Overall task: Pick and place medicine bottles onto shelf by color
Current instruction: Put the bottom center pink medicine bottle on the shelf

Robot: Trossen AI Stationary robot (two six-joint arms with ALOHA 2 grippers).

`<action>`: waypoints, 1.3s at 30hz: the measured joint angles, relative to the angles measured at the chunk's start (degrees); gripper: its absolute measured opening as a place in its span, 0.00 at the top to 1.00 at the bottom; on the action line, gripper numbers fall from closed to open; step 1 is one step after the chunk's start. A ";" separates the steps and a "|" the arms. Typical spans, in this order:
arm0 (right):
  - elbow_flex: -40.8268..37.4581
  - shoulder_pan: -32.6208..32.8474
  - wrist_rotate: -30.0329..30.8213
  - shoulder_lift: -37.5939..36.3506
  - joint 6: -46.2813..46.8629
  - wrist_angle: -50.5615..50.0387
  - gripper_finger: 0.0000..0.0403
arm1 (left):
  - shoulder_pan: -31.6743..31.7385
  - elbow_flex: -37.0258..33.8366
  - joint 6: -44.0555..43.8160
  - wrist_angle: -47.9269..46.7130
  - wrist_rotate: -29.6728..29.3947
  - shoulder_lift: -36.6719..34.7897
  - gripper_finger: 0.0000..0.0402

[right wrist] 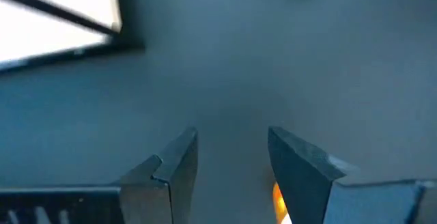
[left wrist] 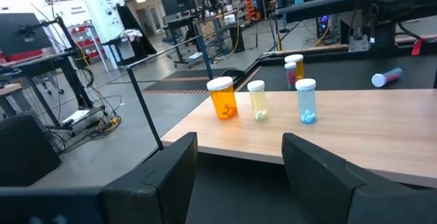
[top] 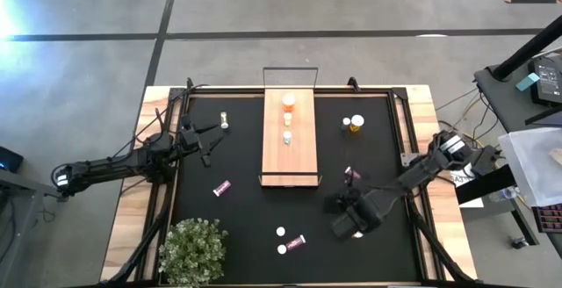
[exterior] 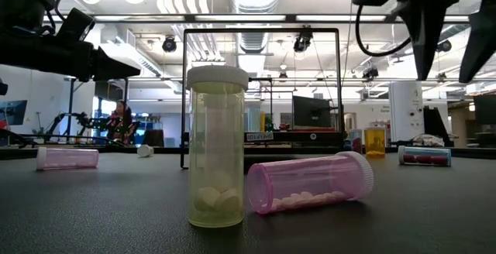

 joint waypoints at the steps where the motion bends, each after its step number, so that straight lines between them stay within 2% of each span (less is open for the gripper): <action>1: 0.66 0.52 0.03 0.73 -0.04 0.34 0.59 | -0.02 0.00 0.02 -0.02 0.00 0.04 0.51; 7: 6.77 1.97 0.02 6.07 -3.76 1.25 0.59 | 0.00 0.00 0.01 0.00 0.00 0.00 0.51; 13: 15.05 1.80 0.70 12.21 -12.51 1.20 0.59 | -0.01 0.00 0.01 0.01 0.00 0.03 0.51; 25: 32.61 1.70 13.59 23.95 -37.63 1.10 0.60 | -0.02 0.00 0.02 0.00 0.00 0.05 0.51; 29: 38.01 1.46 15.35 27.37 -44.90 1.12 0.60 | 0.00 0.00 0.01 0.01 0.00 0.05 0.51; 39: 44.79 1.40 15.95 31.47 -48.23 1.76 0.60 | 0.00 0.00 0.02 0.00 0.00 0.07 0.51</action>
